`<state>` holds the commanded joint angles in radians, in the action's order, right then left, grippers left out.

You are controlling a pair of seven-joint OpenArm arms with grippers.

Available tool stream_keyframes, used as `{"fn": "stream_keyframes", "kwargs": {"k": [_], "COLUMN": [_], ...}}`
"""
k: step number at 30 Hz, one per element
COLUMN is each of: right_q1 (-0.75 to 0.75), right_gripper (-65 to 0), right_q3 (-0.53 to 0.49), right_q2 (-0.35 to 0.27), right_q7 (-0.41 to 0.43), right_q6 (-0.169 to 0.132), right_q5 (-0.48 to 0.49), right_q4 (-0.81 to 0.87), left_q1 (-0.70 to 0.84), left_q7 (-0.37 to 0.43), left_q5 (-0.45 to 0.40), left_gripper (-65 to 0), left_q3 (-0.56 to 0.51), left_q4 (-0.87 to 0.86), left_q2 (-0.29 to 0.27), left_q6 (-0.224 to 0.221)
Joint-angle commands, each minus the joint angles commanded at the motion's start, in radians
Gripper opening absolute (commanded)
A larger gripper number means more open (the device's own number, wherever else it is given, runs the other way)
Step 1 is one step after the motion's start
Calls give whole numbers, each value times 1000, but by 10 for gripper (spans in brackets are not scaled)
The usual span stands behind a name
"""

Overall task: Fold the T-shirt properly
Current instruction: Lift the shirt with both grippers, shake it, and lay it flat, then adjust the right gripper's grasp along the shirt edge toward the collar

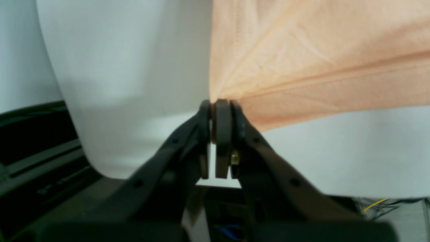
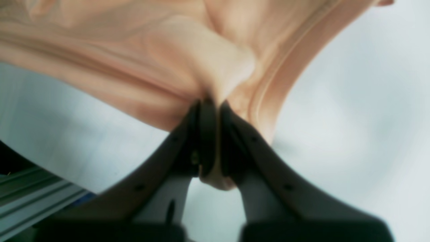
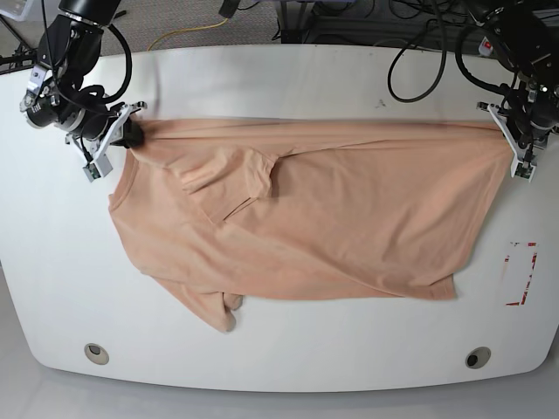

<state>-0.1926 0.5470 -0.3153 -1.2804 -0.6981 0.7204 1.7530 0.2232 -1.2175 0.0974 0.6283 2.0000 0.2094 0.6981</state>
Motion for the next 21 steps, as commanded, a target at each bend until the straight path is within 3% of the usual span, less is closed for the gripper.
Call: {"fn": "stream_keyframes", "kwargs": {"k": [4,17,21], "right_q1": [-15,-64,-64], "right_gripper": [-650,-647,-482], "right_q3": [0,15,15], "right_q2": [0,2,37], "right_q7": [-15,-28,-34], "right_q6": [0,0,0], "right_q5": [-2,0,2], "right_q4": [-3,-77,-71], "left_q1": [18,87,87], "left_q7": [11,11,11], "left_q5": [0,2,2], "left_gripper": [-646,-646,-646], "left_q3": [3,37,37], "left_q4": [-38,-34,-35], "left_q2": [32,43,41], "left_q6": [0,0,0]}}
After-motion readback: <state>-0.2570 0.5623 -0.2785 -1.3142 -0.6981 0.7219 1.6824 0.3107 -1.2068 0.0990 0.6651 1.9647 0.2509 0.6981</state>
